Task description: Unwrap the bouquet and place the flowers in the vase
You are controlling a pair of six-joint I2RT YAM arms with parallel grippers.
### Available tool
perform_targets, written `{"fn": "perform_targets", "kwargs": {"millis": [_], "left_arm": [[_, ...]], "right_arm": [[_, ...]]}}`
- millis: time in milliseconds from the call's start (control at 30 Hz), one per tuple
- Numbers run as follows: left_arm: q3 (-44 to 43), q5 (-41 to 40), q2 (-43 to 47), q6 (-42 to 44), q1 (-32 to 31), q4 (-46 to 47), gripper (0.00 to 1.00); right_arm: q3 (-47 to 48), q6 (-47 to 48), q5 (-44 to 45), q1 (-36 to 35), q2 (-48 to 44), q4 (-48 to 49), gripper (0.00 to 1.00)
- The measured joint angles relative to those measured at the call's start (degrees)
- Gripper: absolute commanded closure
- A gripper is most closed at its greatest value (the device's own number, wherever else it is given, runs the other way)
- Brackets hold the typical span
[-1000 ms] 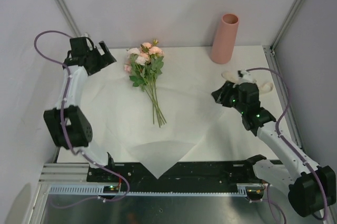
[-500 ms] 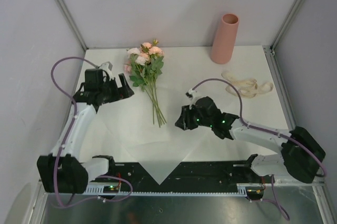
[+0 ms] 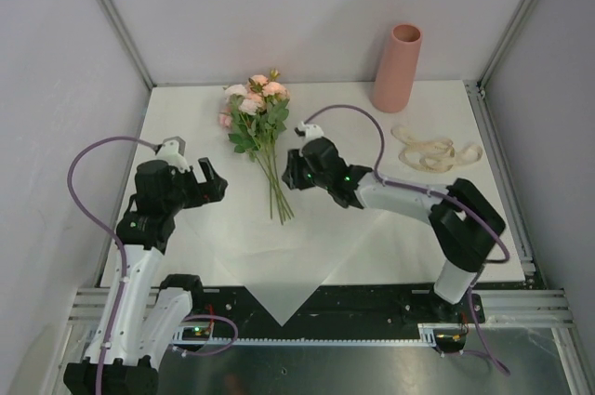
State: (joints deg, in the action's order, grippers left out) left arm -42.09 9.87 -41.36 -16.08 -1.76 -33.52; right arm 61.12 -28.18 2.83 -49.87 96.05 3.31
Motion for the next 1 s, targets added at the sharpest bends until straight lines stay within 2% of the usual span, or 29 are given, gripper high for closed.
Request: {"fn": "perform_targets", "kwargs": {"millis": [167, 400, 633, 1000], "left_arm": [[0.0, -0.2, 0.9, 0.0, 0.0, 1.3, 0.00], [0.0, -0.2, 1.1, 0.0, 0.0, 1.7, 0.00], [0.0, -0.1, 2.3, 0.0, 0.0, 2.0, 0.00], [0.0, -0.1, 2.3, 0.0, 0.0, 2.1, 0.00]], "right_arm": [[14.7, 4.7, 4.9, -0.4, 11.7, -0.6, 0.61], [32.5, 14.2, 9.7, -1.8, 26.3, -7.1, 0.62], [42.0, 20.3, 11.6, -2.6, 33.9, -12.2, 0.64], [47.2, 22.2, 10.7, -3.3, 39.2, -15.6, 0.64]]}}
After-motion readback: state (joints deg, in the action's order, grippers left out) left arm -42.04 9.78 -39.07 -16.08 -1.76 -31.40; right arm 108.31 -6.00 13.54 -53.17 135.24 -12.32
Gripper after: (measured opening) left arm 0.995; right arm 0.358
